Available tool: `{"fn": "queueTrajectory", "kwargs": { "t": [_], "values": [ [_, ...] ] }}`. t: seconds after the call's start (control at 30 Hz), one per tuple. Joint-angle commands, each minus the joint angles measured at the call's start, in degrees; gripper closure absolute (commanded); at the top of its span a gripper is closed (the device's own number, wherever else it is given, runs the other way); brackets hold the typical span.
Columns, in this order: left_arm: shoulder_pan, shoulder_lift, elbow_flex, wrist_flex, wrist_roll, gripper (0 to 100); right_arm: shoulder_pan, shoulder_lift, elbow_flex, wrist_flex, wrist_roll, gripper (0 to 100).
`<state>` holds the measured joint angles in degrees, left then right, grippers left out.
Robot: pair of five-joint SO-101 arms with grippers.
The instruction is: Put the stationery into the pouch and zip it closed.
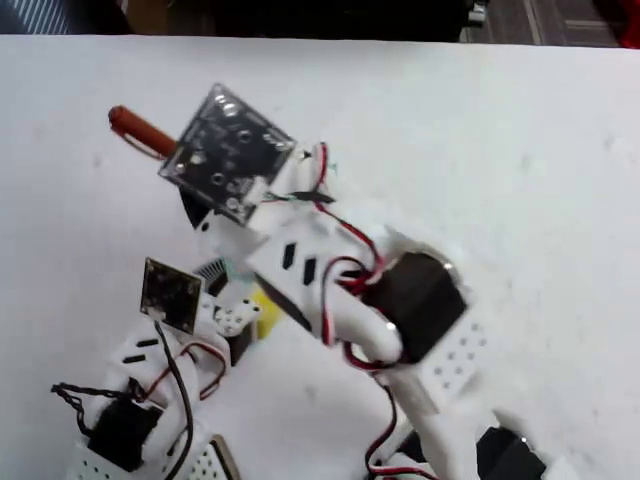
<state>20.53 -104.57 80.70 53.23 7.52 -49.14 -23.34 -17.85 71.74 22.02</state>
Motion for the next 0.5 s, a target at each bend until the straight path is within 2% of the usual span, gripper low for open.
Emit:
{"fn": "queueTrajectory", "kwargs": {
  "t": [0.0, 0.23, 0.47],
  "values": [
    [0.31, 0.22, -2.29, 0.0, 0.53, 76, -0.57, -2.86, 4.4, -3.74, -2.55, 98.1],
    [0.31, 0.22, -2.29, -0.09, 0.53, 76, -0.4, -10.68, 16.62, -12.97, -5.98, 98.1],
    [0.22, 0.22, -2.29, -0.09, 0.88, 76, -0.31, -21.32, 29.27, -13.93, -5.98, 98.2]
  ]
}}
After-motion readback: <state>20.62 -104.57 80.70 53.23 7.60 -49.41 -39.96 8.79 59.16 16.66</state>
